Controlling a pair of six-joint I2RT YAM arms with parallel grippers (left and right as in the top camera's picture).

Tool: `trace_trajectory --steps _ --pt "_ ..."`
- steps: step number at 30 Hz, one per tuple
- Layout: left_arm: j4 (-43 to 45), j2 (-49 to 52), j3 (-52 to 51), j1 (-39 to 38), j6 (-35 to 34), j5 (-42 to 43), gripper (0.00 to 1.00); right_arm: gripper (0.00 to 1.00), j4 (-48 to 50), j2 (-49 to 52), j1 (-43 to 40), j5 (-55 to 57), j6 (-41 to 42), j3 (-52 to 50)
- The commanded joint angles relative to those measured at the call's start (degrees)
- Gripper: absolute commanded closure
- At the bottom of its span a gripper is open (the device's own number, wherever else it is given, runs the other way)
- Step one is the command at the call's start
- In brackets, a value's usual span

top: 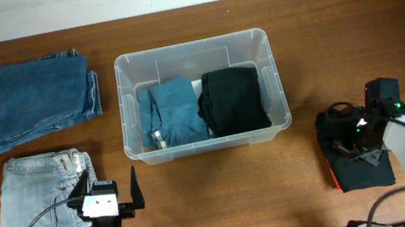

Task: Pack container
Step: 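Grasp the black garment with red trim with the right gripper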

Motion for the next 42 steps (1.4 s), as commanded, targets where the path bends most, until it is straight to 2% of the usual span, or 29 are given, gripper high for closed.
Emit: trace_trajectory --steps 1,8,11,14,21,25,27,31,33,37,40,42 --pt "0.0 -0.3 -0.4 0.3 0.9 -0.4 0.01 0.96 3.4 4.7 -0.4 -1.2 0.5 -0.7" --pt "0.0 -0.3 -0.4 0.3 0.9 -0.4 0.01 0.96 16.7 14.4 -0.4 -6.4 0.5 -0.7" --pt "0.0 -0.3 -0.4 0.3 0.9 -0.4 0.01 0.96 23.6 15.4 -0.4 -12.1 0.5 -0.1" --pt "0.0 -0.3 -0.4 0.3 0.9 -0.4 0.01 0.96 27.3 15.5 -0.4 -12.4 0.7 1.8" --pt "0.0 -0.3 -0.4 0.3 0.9 -0.4 0.01 0.96 23.2 15.5 -0.4 -12.5 0.7 12.8" --pt "0.0 -0.3 -0.4 0.3 0.9 -0.4 0.01 0.95 19.9 15.5 -0.4 -12.5 -2.3 21.8" --pt "0.0 -0.3 -0.4 0.3 0.9 -0.4 0.01 0.89 16.1 15.5 -0.9 -12.4 -4.3 26.8" --pt "0.0 -0.3 -0.4 0.3 0.9 -0.4 0.0 0.62 4.1 15.5 -3.8 -12.2 -14.2 36.8" --pt "0.0 -0.3 -0.4 0.3 0.9 -0.4 0.01 0.43 -3.3 15.5 -7.1 -12.5 -25.3 40.3" --pt "0.0 -0.3 -0.4 0.3 0.9 -0.4 0.01 0.22 -7.4 16.1 -11.4 -15.1 -36.1 38.8" --pt "0.0 -0.3 -0.4 0.3 0.9 -0.4 0.0 0.14 -8.0 17.6 -13.0 -17.4 -45.0 35.3" --pt "0.0 -0.3 -0.4 0.3 0.9 -0.4 0.01 0.01 -7.9 18.9 -13.1 -17.4 -48.5 33.6"
